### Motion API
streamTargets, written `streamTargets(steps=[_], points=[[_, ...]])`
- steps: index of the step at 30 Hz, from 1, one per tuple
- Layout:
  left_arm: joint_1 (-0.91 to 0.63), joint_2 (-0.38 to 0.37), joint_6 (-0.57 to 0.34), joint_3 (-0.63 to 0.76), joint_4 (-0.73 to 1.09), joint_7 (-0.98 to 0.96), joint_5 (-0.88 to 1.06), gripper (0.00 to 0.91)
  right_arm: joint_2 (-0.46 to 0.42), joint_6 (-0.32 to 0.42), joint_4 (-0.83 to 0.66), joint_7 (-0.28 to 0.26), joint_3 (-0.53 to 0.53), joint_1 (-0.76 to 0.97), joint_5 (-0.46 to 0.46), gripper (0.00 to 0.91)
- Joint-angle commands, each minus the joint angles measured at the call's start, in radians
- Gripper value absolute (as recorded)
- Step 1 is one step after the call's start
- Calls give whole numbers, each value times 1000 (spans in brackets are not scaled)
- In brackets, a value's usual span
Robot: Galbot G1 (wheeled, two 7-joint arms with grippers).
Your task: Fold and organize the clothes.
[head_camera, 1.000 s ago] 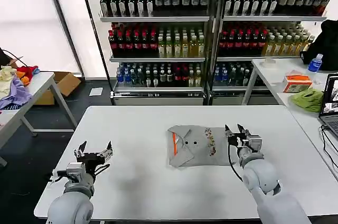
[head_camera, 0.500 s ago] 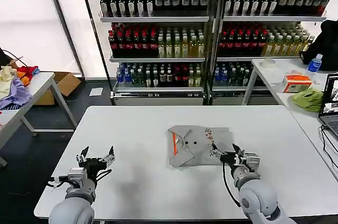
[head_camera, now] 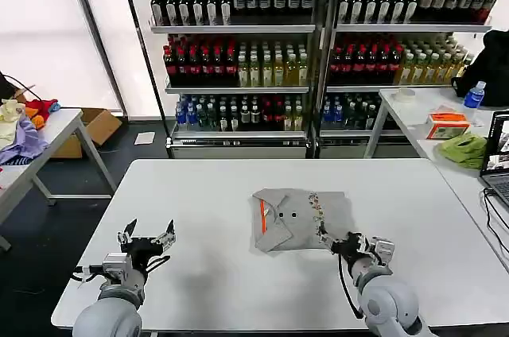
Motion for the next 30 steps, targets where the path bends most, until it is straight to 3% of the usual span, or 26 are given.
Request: streamTargets(steps=[1, 3, 6, 8, 11, 12, 19, 30], points=[[7, 1, -23, -11, -5, 6, -11, 907, 1, -4, -7, 19, 19, -18, 61, 907], [10, 2, -42, -19, -12, 6, -13, 907, 2, -3, 53, 20, 53, -27, 60, 907], [16, 4, -99, -32, -37, 10, -14, 907, 1, -1, 176, -1, 134, -44, -50, 907], [17, 5, -138, -38, -52, 16, -13, 907, -11, -1, 268, -30, 215, -55, -169, 907], [13, -1, -182, -45, -62, 21, -11, 907, -55, 51, 309, -117, 318, -77, -478, 907], [10, -6, -200, -44, -63, 21, -9, 907, -66, 68, 308, -120, 334, -89, -504, 907], [8, -28, -313, -36, -45, 42, 64, 907, -72, 114, 305, -106, 370, -197, -470, 907], [42, -19, -268, -47, -58, 67, 57, 907, -40, 88, 309, -94, 320, -182, -438, 907]])
